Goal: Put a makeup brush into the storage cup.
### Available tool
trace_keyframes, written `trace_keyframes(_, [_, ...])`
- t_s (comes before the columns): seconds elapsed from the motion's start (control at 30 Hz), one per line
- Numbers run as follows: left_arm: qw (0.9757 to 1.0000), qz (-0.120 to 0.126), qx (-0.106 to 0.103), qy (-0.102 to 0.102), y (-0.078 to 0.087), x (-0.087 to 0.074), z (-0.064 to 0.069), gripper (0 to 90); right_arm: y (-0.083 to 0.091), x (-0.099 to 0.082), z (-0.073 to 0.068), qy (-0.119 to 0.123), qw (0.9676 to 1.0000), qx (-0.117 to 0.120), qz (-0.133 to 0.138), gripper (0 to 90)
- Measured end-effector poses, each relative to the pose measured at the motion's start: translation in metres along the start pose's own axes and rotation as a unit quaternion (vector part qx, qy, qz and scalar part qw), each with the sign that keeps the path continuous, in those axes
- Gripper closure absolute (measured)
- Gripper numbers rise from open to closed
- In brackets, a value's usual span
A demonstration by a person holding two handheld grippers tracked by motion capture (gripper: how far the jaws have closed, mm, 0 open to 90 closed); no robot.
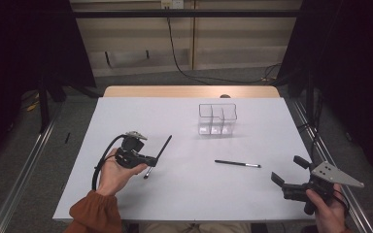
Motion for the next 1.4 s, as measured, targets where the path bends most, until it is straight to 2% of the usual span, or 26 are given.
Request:
trace_keyframes(0.2, [0.9989, 0.045, -0.011, -0.005, 0.004, -0.001, -0.001, 84.2, 0.0, 0.0, 0.0, -0.001, 1.0, -0.001, 0.001, 0.0])
trace_keyframes(0.27, [0.9978, 0.065, -0.012, -0.006, 0.006, -0.002, 0.0, 84.2, 0.0, 0.0, 0.0, -0.001, 1.0, -0.001, 0.001, 0.0])
trace_keyframes(0.4, [0.9957, 0.091, -0.013, -0.011, 0.011, -0.001, 0.001, 84.2, 0.0, 0.0, 0.0, 0.0, 1.0, 0.0, 0.0, 0.0])
trace_keyframes(0.53, [0.9922, 0.121, -0.016, -0.025, 0.016, 0.001, 0.004, 84.2, 0.0, 0.0, 0.0, -0.001, 1.0, 0.0, 0.001, 0.0])
trace_keyframes(0.57, [0.9904, 0.134, -0.019, -0.028, 0.018, 0.001, 0.005, 84.2, 0.0, 0.0, 0.0, -0.001, 1.0, 0.0, 0.001, 0.0])
trace_keyframes(0.67, [0.9872, 0.152, -0.021, -0.042, 0.022, 0.002, 0.006, 84.2, 0.0, 0.0, 0.0, 0.0, 1.0, -0.001, 0.001, 0.0])
trace_keyframes(0.73, [0.9858, 0.158, -0.03, -0.047, 0.023, 0.002, 0.007, 84.2, 0.0, 0.0, 0.0, -0.001, 1.0, 0.0, 0.001, 0.0])
trace_keyframes(0.77, [0.9843, 0.167, -0.027, -0.05, 0.023, 0.002, 0.007, 84.2, 0.001, 0.0, 0.0, 0.0, 1.0, 0.0, 0.001, 0.0])
trace_keyframes(0.83, [0.983, 0.172, -0.031, -0.055, 0.024, 0.003, 0.007, 84.3, 0.001, 0.0, 0.0, 0.0, 1.0, -0.001, 0.001, 0.0])
trace_keyframes(0.87, [0.9813, 0.18, -0.034, -0.058, 0.025, 0.003, 0.008, 84.2, 0.001, 0.0, 0.0, 0.0, 1.0, -0.001, 0.002, 0.0])
trace_keyframes(0.93, [0.9801, 0.186, -0.036, -0.06, 0.027, 0.003, 0.009, 84.2, 0.001, 0.0, 0.0, -0.001, 1.0, 0.0, 0.003, 0.0])
trace_keyframes(1.07, [0.9762, 0.203, -0.045, -0.062, 0.029, 0.004, 0.012, 84.3, 0.001, 0.0, 0.0, 0.0, 1.0, 0.0, 0.002, 0.0])
trace_keyframes(1.23, [0.9735, 0.212, -0.056, -0.066, 0.032, 0.005, 0.013, 84.2, 0.001, 0.0, 0.0, 0.0, 1.0, 0.0, 0.001, 0.0])
trace_keyframes(1.4, [0.9725, 0.216, -0.058, -0.065, 0.032, 0.008, 0.015, 84.3, 0.0, 0.0, 0.0, 0.0, 1.0, 0.0, 0.002, 0.0])
Point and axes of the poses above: each handheld gripper's, and its own axes: y roughly backward along the jaws, x roughly out of its top, z roughly to its right, the point moved 4 cm from there along -y, roughly forward along the jaws, and after that the axes turned 5 degrees about y, right-handed, at the moved point
